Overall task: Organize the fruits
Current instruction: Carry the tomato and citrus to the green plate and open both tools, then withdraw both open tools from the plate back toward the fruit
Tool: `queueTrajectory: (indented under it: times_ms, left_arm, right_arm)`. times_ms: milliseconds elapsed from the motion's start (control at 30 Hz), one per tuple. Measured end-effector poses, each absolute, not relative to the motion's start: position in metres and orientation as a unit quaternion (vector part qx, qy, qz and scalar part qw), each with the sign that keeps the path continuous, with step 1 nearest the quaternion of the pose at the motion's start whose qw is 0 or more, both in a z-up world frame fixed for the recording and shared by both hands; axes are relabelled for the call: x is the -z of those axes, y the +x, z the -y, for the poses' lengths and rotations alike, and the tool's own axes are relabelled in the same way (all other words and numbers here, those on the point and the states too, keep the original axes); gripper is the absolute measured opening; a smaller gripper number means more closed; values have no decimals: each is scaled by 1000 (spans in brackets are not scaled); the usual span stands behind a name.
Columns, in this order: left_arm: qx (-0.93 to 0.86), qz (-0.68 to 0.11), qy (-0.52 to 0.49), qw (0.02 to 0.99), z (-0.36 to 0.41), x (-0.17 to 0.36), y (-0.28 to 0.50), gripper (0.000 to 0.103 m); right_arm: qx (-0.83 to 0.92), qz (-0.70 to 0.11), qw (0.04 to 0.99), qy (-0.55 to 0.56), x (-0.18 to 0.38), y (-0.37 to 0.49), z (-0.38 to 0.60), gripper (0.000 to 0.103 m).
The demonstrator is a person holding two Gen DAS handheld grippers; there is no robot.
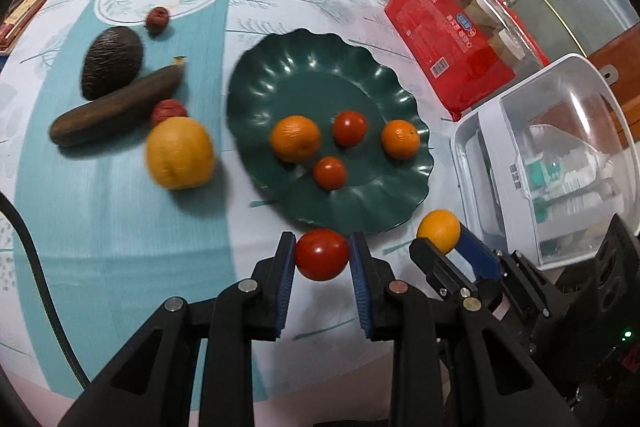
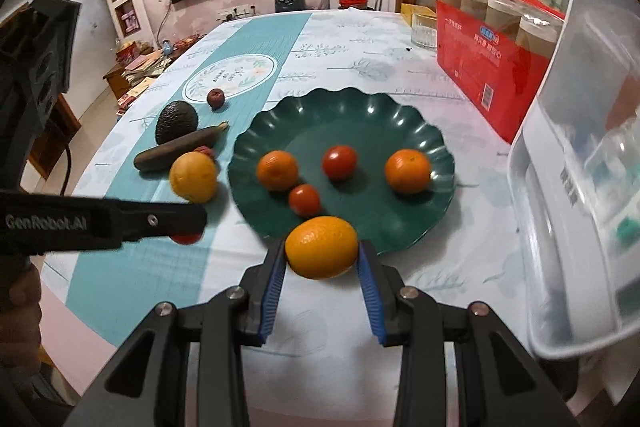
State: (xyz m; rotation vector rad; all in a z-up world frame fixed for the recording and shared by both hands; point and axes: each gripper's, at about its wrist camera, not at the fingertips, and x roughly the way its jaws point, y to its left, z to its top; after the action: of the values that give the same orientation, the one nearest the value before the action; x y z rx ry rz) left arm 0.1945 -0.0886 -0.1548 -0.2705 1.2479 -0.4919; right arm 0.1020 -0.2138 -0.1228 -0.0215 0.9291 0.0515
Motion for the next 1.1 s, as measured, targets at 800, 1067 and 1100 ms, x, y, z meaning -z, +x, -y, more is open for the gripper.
queueTrajectory:
  times_ms: [800, 1067, 1100]
  left_arm:
    - [166, -618, -106, 761, 146, 192, 235, 52]
    - [142, -612, -121, 769, 133, 191, 234, 63]
    - [138, -609, -122, 772, 130, 189, 233, 64]
  right_arm:
    - [-91, -484, 870, 17, 161, 153, 261, 40]
    - [-85, -489, 868, 27, 160, 151, 265, 50]
    - [-84, -491, 866, 28, 160, 151, 265, 50]
